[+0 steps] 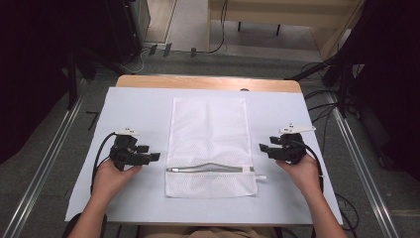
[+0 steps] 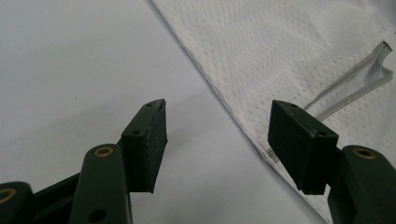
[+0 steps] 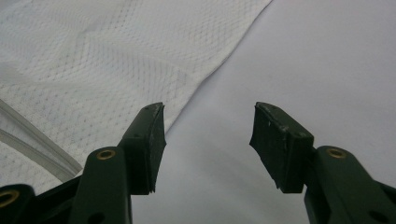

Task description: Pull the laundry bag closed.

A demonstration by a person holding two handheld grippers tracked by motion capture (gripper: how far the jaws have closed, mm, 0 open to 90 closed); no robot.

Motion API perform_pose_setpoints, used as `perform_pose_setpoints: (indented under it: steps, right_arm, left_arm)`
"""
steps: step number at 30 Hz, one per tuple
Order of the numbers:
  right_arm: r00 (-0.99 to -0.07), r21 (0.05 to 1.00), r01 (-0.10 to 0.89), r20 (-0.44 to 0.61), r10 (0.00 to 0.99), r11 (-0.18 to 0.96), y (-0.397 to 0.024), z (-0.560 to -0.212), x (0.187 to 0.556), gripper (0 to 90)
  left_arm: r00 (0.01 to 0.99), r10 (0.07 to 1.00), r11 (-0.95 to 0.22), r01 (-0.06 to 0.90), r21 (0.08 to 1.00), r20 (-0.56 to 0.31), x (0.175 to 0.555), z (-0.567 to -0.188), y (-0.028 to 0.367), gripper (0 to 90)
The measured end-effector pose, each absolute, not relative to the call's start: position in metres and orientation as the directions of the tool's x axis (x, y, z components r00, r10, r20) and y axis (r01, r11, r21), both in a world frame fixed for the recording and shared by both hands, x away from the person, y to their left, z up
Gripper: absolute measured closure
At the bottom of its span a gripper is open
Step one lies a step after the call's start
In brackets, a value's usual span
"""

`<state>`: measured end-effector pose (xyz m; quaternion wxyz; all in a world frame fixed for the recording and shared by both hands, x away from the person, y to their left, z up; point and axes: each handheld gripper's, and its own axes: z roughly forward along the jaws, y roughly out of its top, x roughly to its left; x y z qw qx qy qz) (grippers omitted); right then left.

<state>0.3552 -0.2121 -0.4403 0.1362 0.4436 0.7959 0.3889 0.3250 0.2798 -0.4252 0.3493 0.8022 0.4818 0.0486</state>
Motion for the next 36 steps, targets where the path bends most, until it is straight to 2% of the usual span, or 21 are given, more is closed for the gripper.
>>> perform_pose_setpoints:
  steps: [22, 27, 31, 36]
  right_arm:
    - [-0.58, 0.72, 0.617, 0.144, 0.802, 0.318, -0.2099, -0.4423, 0.3549, 44.9]
    - [-0.58, 0.717, 0.622, 0.151, 0.8, 0.315, -0.2097, -0.4423, 0.3549, 45.2]
    - [-0.58, 0.695, 0.65, 0.192, 0.792, 0.308, -0.2077, -0.4403, 0.3541, 50.1]
    - [-0.593, 0.696, 0.646, 0.2, 0.78, 0.313, -0.2034, -0.4341, 0.3515, 52.2]
  left_arm:
    - [0.528, 0.807, -0.285, 0.74, 0.609, -0.263, 0.324, -0.4249, 0.2806, 39.6]
    - [0.515, 0.807, -0.272, 0.758, 0.593, -0.288, 0.3248, -0.4253, 0.2808, 40.5]
    - [0.521, 0.805, -0.279, 0.754, 0.595, -0.283, 0.3237, -0.424, 0.2807, 40.8]
    - [0.529, 0.8, -0.286, 0.749, 0.597, -0.281, 0.323, -0.424, 0.2802, 41.1]
